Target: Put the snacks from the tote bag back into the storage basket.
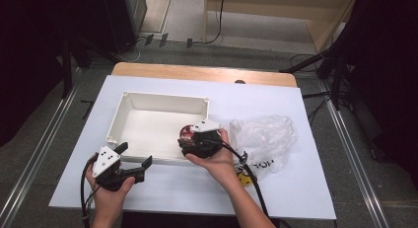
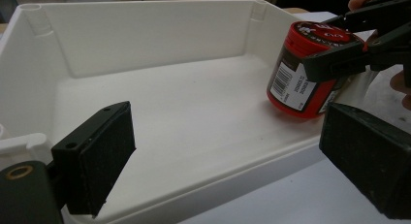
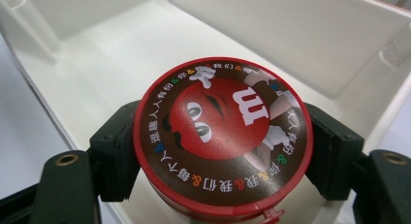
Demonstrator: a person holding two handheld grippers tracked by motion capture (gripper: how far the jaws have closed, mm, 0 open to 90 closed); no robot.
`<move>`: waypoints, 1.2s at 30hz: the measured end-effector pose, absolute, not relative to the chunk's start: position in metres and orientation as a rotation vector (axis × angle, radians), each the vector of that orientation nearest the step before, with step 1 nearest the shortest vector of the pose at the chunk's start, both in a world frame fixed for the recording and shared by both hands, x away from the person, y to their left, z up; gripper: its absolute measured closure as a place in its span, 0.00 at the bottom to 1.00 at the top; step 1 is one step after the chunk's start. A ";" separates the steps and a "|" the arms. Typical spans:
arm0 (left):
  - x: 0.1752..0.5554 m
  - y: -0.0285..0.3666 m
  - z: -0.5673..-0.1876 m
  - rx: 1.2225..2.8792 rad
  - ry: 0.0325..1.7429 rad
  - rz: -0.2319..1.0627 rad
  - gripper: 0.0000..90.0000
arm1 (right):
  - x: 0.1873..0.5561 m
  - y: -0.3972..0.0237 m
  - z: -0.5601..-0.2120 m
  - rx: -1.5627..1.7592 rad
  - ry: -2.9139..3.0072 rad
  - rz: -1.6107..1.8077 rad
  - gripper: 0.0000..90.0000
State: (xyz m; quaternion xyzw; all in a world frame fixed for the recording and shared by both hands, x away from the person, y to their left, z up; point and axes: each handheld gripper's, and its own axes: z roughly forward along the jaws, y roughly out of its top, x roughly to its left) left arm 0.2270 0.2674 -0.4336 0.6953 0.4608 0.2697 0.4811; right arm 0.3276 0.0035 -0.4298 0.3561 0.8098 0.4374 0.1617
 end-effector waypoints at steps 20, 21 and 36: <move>0.227 0.267 -0.434 1.697 1.125 0.655 0.07 | 0.329 0.004 -0.430 0.998 2.344 1.241 0.28; 0.227 0.267 -0.434 1.697 1.125 0.654 0.07 | 0.329 0.004 -0.430 0.998 2.342 1.242 0.28; 0.227 0.266 -0.435 1.703 1.123 0.652 0.07 | 0.330 -0.019 -0.413 1.047 2.251 1.323 0.27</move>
